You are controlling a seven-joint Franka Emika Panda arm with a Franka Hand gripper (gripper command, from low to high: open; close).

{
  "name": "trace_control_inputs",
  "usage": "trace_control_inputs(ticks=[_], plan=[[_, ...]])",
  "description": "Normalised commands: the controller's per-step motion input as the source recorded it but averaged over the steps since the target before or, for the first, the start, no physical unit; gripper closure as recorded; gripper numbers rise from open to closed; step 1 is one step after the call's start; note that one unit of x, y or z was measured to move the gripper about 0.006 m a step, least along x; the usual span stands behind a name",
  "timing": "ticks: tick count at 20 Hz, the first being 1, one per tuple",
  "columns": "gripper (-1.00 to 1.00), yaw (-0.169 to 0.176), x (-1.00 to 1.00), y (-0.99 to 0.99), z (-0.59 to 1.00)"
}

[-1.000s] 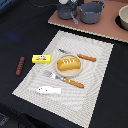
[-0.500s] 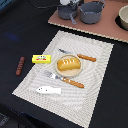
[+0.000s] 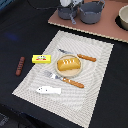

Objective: Interact with the objects in diverse but meaningful ways.

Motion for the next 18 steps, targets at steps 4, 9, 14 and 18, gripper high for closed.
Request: trace_control_inputs(ticks=[4,9,14,18], plan=[[-1.0,0.042,-0.42,0.22,0.19],[-1.0,0.027,-0.39,0.13,0.32],[-1.0,-0.021,0.06,0.0,0.87],[-1.0,-0.032,0.08,-0.05,0.97]])
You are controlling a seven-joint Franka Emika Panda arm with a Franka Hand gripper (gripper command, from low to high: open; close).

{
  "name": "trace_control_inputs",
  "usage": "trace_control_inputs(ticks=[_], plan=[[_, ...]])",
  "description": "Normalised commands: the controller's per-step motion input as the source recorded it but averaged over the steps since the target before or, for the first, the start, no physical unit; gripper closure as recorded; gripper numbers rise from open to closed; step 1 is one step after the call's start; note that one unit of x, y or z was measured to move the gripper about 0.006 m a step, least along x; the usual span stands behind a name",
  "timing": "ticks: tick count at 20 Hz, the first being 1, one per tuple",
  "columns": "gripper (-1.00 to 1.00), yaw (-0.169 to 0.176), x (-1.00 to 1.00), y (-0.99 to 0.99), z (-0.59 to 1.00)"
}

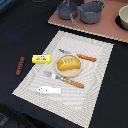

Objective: Interact with the objects in diverse but meaningful ways.

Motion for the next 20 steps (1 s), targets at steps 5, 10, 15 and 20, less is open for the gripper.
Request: trace_control_inputs(ticks=[5,10,15,20], plan=[[-1.0,-0.008,0.0,-0.43,0.76],[-1.0,0.0,0.0,-0.88,0.34],[-1.0,0.005,0.06,-0.91,0.22],[-1.0,0.027,0.15,-0.9,0.15]])
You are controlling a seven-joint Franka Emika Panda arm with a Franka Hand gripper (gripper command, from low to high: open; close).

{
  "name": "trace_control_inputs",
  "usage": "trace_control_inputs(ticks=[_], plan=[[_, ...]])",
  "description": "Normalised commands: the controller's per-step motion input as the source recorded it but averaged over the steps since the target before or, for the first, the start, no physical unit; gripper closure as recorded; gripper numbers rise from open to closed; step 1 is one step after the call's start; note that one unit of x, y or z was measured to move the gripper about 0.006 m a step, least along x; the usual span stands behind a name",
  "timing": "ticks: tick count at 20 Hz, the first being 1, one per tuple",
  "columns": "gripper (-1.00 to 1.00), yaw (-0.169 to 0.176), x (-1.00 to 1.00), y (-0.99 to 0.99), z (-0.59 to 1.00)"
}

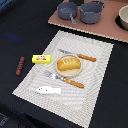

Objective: Interact with the objects in diverse but meaningful ways.

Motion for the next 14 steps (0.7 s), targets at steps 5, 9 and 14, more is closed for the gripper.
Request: trace_control_inputs(ticks=[5,9,14], plan=[[-1.0,0.037,0.16,-0.89,0.08],[-1.0,0.02,0.14,-0.89,0.01],[-1.0,0.017,0.14,-0.9,0.0]])
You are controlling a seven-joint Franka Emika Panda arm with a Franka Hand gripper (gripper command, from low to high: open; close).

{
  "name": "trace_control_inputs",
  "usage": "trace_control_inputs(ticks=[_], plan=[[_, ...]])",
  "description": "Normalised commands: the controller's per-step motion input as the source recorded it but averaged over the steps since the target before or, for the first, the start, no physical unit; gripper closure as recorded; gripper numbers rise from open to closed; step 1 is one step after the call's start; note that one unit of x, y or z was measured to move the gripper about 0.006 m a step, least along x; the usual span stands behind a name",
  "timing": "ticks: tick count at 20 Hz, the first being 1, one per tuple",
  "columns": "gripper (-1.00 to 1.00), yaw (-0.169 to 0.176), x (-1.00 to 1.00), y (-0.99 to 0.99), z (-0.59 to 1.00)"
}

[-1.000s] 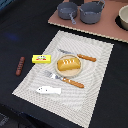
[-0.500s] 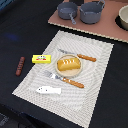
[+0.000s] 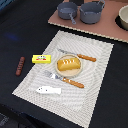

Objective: Interact with the objects in diverse but meaningful ways.

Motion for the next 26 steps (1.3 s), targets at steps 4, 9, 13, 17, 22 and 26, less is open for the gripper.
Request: trace_control_inputs(ticks=[4,9,13,17,22,26], plan=[[-1.0,0.015,0.13,-0.91,0.01],[-1.0,0.015,0.12,-0.91,0.0],[-1.0,0.027,0.14,-0.91,0.0],[-1.0,0.031,0.16,-0.9,0.0],[-1.0,0.04,0.18,-0.9,-0.06],[-1.0,0.031,0.2,-0.84,-0.15]])
